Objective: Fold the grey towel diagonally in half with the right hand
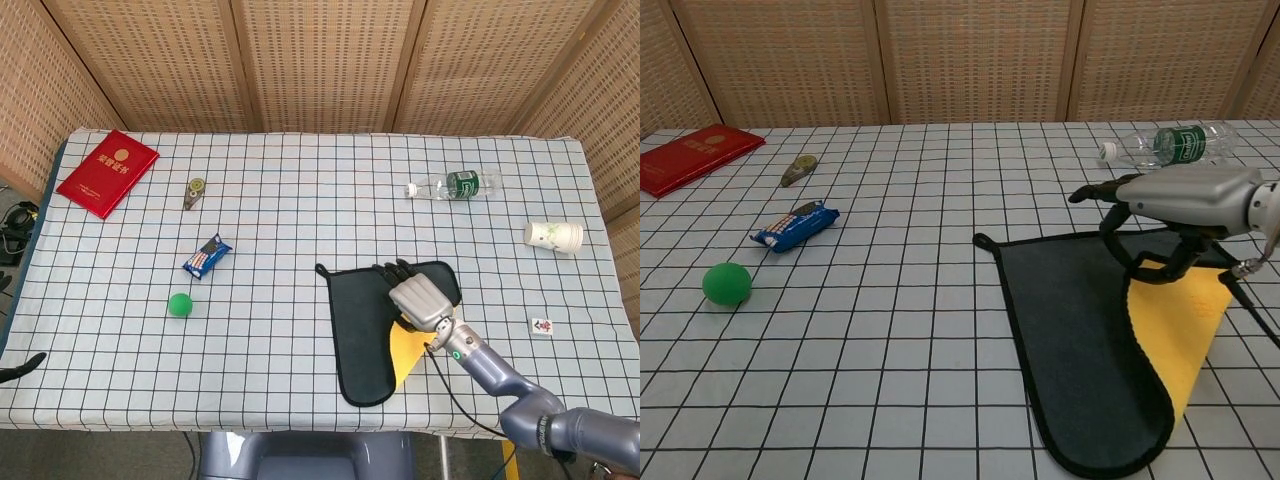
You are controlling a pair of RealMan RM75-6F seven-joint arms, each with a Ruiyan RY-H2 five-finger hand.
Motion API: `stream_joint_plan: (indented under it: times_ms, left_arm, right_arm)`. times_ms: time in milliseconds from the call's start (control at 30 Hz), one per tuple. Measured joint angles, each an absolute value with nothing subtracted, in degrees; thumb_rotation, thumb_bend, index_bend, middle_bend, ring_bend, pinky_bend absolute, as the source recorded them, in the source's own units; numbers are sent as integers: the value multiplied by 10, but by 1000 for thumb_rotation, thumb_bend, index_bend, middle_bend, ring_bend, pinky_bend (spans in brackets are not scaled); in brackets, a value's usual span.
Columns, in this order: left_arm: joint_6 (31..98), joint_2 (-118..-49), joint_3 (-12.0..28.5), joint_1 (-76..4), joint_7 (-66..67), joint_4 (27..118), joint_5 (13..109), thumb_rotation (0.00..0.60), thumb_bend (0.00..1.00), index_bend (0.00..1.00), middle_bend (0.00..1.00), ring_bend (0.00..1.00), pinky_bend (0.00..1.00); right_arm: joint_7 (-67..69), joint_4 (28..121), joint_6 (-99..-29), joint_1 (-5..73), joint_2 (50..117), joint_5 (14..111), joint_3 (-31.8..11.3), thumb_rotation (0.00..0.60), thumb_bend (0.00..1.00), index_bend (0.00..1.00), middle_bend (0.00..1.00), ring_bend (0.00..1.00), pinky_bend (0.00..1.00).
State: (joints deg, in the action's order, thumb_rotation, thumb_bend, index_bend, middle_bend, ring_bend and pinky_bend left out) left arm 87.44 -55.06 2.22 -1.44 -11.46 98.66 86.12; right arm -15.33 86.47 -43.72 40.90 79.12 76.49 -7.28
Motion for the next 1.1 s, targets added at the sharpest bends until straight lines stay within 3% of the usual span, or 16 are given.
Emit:
stream_joint_plan:
  times_ms: [400,1100]
  left_arm:
    - [842,-548,30,-28,-132,976,833,600,0,0,0,0,0]
    - [837,-547,32,-30,-135,975,826,600,0,0,0,0,0]
  right_arm:
    - [-279,807,-404,499,886,632,-107,600,665,673,71,0,0]
    - [-383,761,-434,569,933,516,-98,600,665,673,79,0,0]
